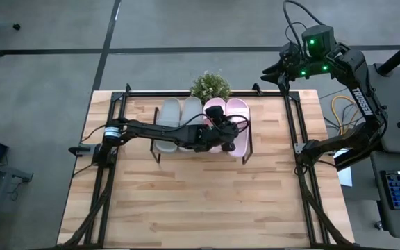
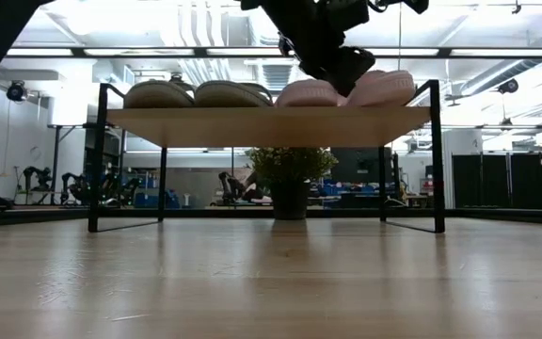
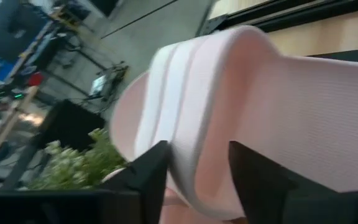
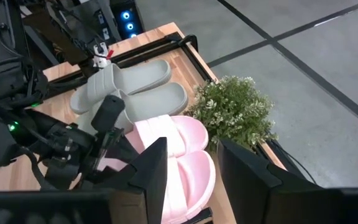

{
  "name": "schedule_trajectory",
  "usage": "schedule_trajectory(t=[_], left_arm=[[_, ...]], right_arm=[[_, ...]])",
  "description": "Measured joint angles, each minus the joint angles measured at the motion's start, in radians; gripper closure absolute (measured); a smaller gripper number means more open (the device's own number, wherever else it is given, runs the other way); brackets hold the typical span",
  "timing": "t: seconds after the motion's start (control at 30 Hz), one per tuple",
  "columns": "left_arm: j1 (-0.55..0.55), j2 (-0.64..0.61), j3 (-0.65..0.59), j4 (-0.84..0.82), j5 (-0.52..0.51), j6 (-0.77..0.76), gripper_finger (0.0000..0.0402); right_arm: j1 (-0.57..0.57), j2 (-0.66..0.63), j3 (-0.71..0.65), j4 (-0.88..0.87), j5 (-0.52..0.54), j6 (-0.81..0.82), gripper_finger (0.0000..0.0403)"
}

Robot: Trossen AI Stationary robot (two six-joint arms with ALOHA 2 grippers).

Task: Pick and place slides into the shelf
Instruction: Put the right pink slipper on the shelf

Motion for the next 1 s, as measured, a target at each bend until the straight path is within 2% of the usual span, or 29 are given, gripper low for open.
schedule_trajectory(t=[0.17,0.27,0.43,0.63,0.77,0.87,1.0], left_arm=[[-0.002,-0.024,-0.001,-0.002,0.138,0.000,0.0184],[-0.018,-0.060,0.003,-0.001,0.206,0.003,0.0161],[-0.019,-0.159,0.000,0.004,0.287,0.002,0.0156],[-0.018,-0.258,-0.004,-0.002,0.469,-0.067,0.0156],[-0.018,-0.357,-0.004,-0.013,0.507,-0.128,0.0156],[-0.015,-0.430,-0.005,-0.020,0.561,-0.153,0.0156],[-0.010,-0.533,-0.011,-0.030,0.701,-0.188,0.0155]], right_arm=[[0.000,0.000,0.000,0.000,0.000,-0.006,0.0273],[0.001,0.000,0.000,-0.001,-0.001,-0.018,0.0271],[0.000,-0.001,0.000,0.000,-0.002,-0.052,0.0268],[0.015,-0.016,0.000,-0.008,-0.025,-0.091,0.0275],[0.071,-0.049,0.000,-0.034,-0.027,-0.106,0.0274],[0.143,-0.079,0.000,-0.036,0.058,-0.088,0.0275],[0.297,-0.099,0.000,-0.039,0.285,-0.042,0.0281]])
